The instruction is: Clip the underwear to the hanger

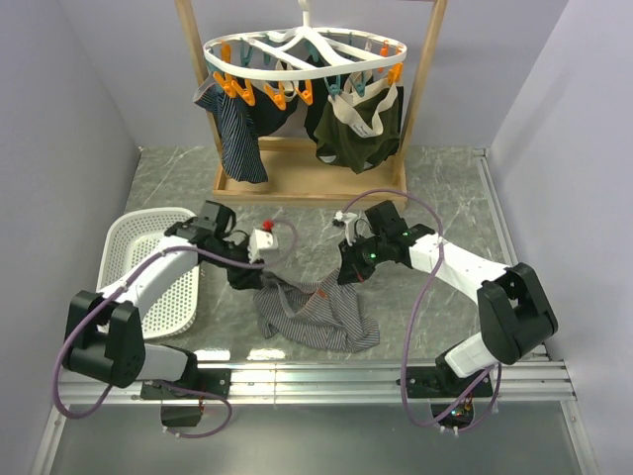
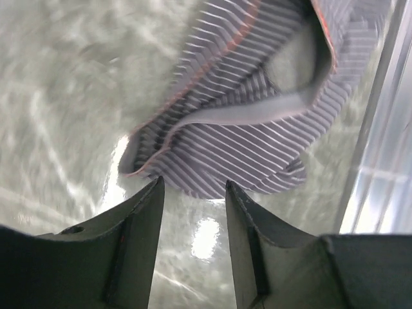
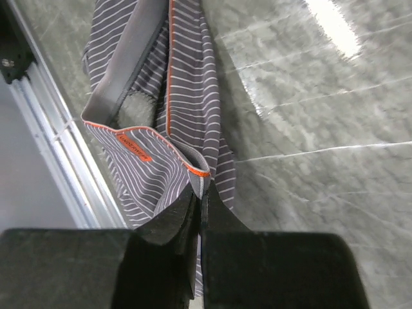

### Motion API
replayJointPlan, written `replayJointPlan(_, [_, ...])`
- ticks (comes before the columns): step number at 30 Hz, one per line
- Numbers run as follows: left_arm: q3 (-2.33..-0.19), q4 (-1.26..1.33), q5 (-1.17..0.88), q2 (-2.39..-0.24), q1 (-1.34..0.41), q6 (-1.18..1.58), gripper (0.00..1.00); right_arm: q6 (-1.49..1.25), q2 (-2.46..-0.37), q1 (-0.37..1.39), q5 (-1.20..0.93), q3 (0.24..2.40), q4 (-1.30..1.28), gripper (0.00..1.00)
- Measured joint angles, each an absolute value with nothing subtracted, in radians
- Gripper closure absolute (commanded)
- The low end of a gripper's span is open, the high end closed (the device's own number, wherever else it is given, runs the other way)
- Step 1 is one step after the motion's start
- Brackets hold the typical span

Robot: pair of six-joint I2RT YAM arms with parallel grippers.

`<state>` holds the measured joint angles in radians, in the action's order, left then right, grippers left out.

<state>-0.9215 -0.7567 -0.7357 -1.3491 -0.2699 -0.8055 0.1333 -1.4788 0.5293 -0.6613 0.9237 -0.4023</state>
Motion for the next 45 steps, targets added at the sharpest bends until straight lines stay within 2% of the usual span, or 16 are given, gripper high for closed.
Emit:
replayJointPlan(7, [-0.899, -0.704, -0.682, -1.391, -0.418, -0.965, 0.52, 0.115, -1.496, 0.525, -0.698, 0.925, -0.412, 1.00])
replayJointPlan(16, [-0.889, -0.633, -0.599, -1.459, -0.484, -1.079, 0.55, 0.111, -1.496, 0.525, -0.701, 0.926, -0.412, 1.00])
replayJointPlan(21, [-0.873, -0.601, -0.551, -1.504, -0.497, -1.106, 0.58, 0.109, -1.496, 0.516, -0.704, 0.926, -0.413, 1.00])
replayJointPlan(27, [-0.870, -0.578, -0.505, -1.528, -0.500, -1.130, 0.69, 0.109, -1.496, 0.503, -0.710, 0.925, -0.413, 1.00])
replayJointPlan(34, [-0.838, -0.557, -0.476, -1.501, -0.500, -1.145, 0.57, 0.109, -1.494, 0.486, -0.723, 0.925, -0.416, 1.00])
replayJointPlan(45, [-0.838, -0.546, -0.479, -1.481, -0.502, -1.166, 0.58, 0.109, -1.494, 0.485, -0.738, 0.925, -0.422, 1.00])
